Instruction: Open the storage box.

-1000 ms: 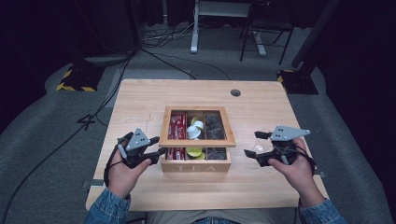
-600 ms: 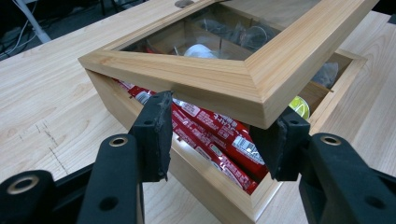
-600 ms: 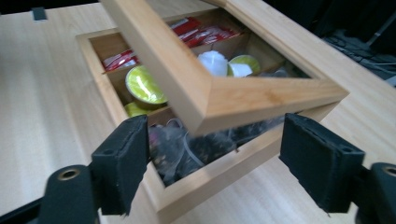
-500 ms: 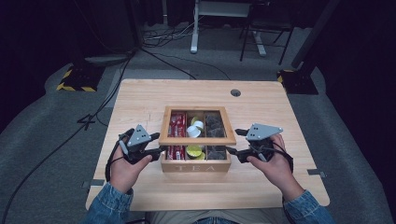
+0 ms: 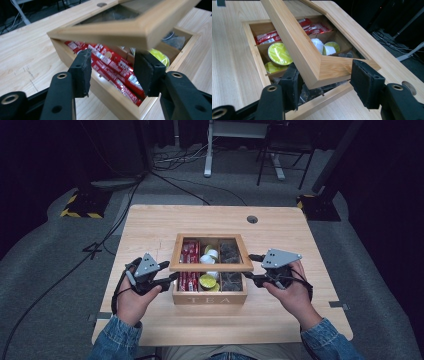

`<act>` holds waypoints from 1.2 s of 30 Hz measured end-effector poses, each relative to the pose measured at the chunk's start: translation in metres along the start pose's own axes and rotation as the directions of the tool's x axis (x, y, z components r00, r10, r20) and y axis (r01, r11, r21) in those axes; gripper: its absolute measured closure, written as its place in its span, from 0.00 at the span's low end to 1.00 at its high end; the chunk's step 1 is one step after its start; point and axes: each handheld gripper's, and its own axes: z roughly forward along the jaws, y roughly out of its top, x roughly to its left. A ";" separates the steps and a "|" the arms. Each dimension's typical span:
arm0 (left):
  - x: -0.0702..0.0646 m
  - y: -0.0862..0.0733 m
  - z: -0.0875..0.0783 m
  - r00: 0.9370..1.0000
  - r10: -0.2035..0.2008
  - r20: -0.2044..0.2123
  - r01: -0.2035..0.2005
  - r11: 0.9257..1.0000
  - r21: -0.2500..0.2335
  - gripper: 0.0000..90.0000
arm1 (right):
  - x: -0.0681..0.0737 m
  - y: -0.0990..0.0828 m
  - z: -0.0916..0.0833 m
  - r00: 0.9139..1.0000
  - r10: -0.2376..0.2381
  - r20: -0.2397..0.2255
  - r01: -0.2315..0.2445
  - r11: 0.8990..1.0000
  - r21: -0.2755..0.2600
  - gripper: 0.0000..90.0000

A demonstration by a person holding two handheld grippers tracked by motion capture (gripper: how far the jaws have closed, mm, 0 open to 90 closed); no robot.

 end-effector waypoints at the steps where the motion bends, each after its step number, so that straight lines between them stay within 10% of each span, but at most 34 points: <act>1: 0.001 -0.001 0.001 1.000 -0.001 0.002 0.001 1.000 0.007 0.53 | -0.002 0.002 -0.001 1.000 0.003 0.001 -0.003 1.000 -0.004 0.49; 36: 0.019 -0.039 -0.024 0.992 -0.069 -0.108 0.075 0.996 0.056 0.40 | -0.075 0.057 0.004 0.996 0.092 -0.014 -0.093 0.984 -0.153 0.61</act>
